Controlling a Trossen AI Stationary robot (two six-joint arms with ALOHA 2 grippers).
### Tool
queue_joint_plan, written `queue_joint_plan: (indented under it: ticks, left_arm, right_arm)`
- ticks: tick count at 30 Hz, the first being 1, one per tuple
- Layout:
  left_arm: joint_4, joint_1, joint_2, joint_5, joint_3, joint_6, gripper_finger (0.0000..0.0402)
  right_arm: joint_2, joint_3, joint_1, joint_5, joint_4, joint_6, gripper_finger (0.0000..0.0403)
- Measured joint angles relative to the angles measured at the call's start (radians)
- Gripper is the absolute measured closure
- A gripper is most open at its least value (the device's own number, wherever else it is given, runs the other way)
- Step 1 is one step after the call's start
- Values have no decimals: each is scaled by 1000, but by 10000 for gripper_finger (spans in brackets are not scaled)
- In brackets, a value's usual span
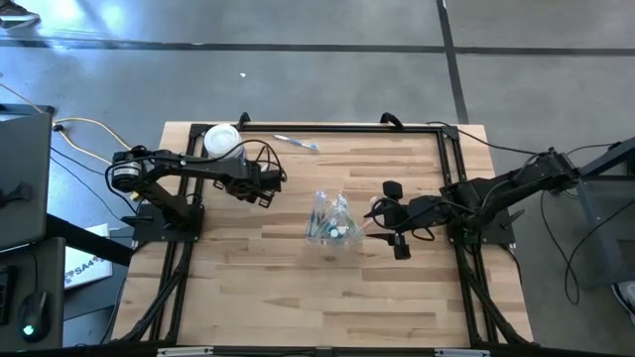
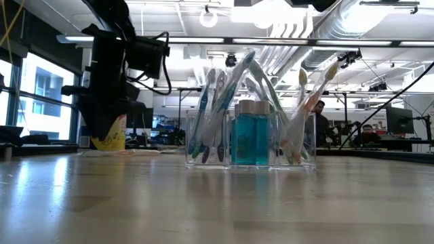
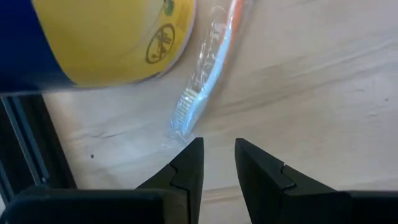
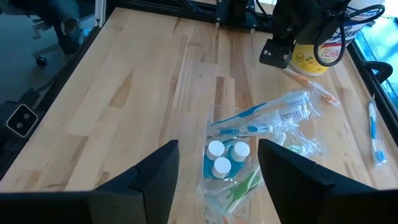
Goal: Pick & Place toothbrushing station
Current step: Put the orange toothbrush into the transparent organizer
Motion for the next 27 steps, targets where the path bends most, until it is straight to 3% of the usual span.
queue_joint_plan:
  ticks: [7, 18, 27]
  left_arm:
    - [-4, 0, 0, 42, 0, -16, 302]
    - [-18, 0, 0, 38, 0, 1, 153]
    - [6, -2, 0, 76, 0, -18, 119]
  right_arm:
    - [0, 0, 0, 0, -3, 1, 190]
    - [0, 0, 0, -1, -24, 9, 190]
    - [0, 0, 0, -1, -23, 8, 190]
